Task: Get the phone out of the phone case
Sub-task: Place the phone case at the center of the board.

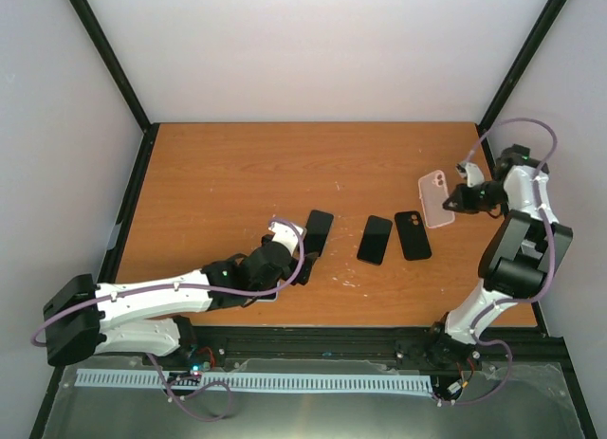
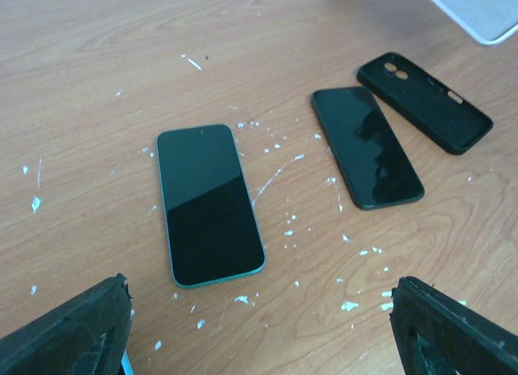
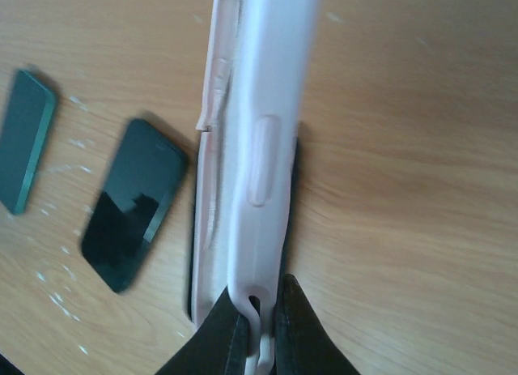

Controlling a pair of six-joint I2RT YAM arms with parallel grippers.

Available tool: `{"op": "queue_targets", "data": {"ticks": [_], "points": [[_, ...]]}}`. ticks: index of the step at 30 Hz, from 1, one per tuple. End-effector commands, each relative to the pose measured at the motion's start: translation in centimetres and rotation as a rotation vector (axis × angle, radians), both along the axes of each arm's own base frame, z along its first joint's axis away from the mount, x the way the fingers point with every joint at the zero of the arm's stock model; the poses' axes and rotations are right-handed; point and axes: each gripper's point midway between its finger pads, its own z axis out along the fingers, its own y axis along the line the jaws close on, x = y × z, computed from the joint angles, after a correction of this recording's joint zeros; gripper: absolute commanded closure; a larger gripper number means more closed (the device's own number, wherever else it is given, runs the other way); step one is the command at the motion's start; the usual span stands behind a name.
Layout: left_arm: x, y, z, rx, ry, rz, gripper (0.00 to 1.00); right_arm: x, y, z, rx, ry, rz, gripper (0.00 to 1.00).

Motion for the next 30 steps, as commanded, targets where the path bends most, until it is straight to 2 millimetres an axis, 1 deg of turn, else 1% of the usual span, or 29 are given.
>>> {"op": "queue_targets", "data": {"ticks": [1,4,8,11,15,18,20,23,25,29,30], "points": [[-0.2,0.3,-0.1,-0.03,0.017,-0.004,0.12,-3.9,-3.5,-1.8,-0.008,0.138,0.127,0.97],[-0.1,0.4,-0.4,-0.026,0.018,0.004,0.12,-4.5,-5.5,-3.1,0.011,0.185,0.1,0.97],[-0.1,0.3,-0.8,-0.023,0.026,0.0,0.12,-4.9,-6.9,-5.3,-0.023,0.217,0.087,0.97],[-0.3,0.3,-1.1,-0.022,0.034,-0.004,0.12,-4.9,-6.9,-6.7,-0.011,0.243,0.077,0.97],[-0.3,0.3,-1.4,-0.02,0.042,-0.004,0.12,-4.7,-6.1,-8.3,0.071,0.274,0.048,0.97],[-0.3,0.3,-1.4,-0.026,0.046,-0.004,0.12,-4.3,-5.9,-9.3,0.105,0.281,0.019,0.96],[-0.4,0.3,-1.5,-0.027,0.049,-0.003,0.12,-4.1,-5.8,-9.9,0.117,0.281,0.006,0.88],[-0.4,0.4,-1.8,-0.019,0.056,0.003,0.12,-4.0,-5.9,-10.6,0.112,0.283,0.0,0.8],[-0.4,0.7,-2.2,-0.005,0.063,0.015,0.12,-4.0,-6.2,-10.8,0.088,0.277,-0.004,0.69],[-0.3,1.2,-2.5,0.009,0.076,0.043,0.11,-3.8,-6.8,-10.3,0.036,0.244,-0.009,0.56],[-0.2,1.3,-2.6,0.01,0.081,0.053,0.1,-3.8,-7.1,-10.1,0.019,0.236,-0.015,0.55]]}}
